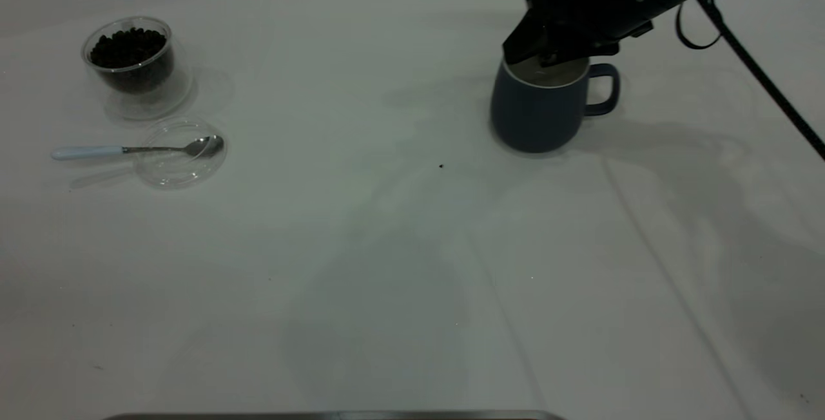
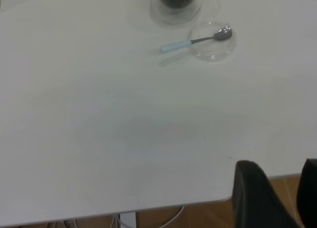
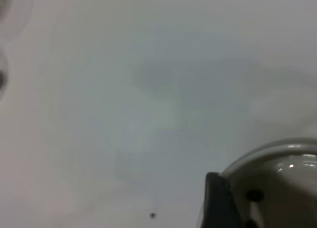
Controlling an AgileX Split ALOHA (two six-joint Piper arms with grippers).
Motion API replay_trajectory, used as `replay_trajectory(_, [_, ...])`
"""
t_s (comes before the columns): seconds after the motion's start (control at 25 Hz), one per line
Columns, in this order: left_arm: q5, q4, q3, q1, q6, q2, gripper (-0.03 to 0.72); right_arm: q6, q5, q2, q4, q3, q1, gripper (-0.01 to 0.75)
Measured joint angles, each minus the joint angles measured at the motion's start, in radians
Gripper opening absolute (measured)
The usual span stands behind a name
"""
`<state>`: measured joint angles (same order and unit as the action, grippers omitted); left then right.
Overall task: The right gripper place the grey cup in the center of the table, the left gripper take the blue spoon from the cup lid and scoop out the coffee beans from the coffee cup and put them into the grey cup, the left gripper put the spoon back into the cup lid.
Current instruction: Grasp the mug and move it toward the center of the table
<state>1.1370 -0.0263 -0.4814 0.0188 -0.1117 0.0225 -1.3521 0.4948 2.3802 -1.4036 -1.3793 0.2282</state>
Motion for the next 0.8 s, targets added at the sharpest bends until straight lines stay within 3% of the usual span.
replay_trajectory(0.52, [0.000,0.000,0.000,0.000,0.001,0.000,0.283,-0.037,-0.054,0.009,-0.147,0.000,0.143,0.453])
replay_trajectory(0.8, [0.000,0.000,0.000,0.000,0.001,0.000,0.283,-0.053,-0.065,0.049,-0.175,-0.087,0.227,0.453])
